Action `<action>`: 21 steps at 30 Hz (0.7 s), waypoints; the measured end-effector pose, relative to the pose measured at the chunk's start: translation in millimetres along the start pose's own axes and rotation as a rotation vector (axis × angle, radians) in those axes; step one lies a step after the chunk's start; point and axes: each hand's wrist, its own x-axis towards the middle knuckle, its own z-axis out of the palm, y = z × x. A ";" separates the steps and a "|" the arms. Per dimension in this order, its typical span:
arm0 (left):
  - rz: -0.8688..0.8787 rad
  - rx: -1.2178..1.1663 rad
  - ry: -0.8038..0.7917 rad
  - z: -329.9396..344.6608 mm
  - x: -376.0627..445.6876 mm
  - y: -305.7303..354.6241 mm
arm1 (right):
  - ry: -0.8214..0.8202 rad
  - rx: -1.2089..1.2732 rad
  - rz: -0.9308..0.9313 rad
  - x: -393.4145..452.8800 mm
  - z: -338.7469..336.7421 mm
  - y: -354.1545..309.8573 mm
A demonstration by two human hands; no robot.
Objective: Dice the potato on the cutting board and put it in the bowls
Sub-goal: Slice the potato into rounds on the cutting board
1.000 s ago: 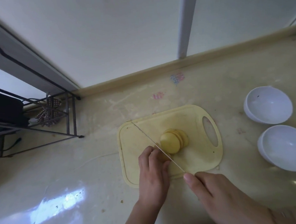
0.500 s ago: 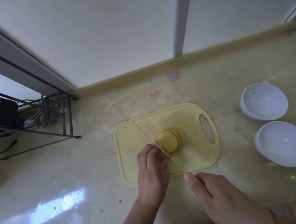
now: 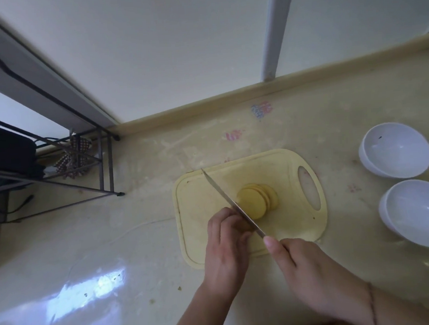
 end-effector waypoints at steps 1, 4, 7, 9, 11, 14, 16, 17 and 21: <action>-0.026 -0.013 0.007 0.2 -0.1 0.9 | 0.001 -0.014 -0.018 6.4 5.2 1.8; -0.033 -0.012 0.006 1.4 -0.8 0.2 | -0.014 -0.046 -0.071 29.3 20.7 5.7; -0.027 -0.004 0.001 3.1 -3.1 -1.6 | -0.018 -0.014 -0.087 42.7 25.2 4.9; -0.080 -0.030 0.013 4.5 -6.8 -1.6 | -0.032 0.018 -0.090 43.7 22.5 4.8; -0.142 -0.056 0.035 5.9 -11.1 -1.0 | -0.030 0.054 -0.094 41.2 15.9 2.8; -0.190 -0.068 0.066 7.0 -13.9 -1.9 | -0.019 0.087 -0.107 35.0 4.7 -2.7; -0.193 -0.068 0.064 7.3 -14.8 -2.6 | -0.020 0.112 -0.111 24.9 -1.0 -6.7; -0.197 -0.064 0.062 7.8 -15.0 -2.7 | -0.024 0.130 -0.105 18.8 -3.3 -7.8; -0.245 -0.071 0.105 7.9 -9.9 0.6 | -0.030 0.172 -0.067 -3.9 -12.0 -7.1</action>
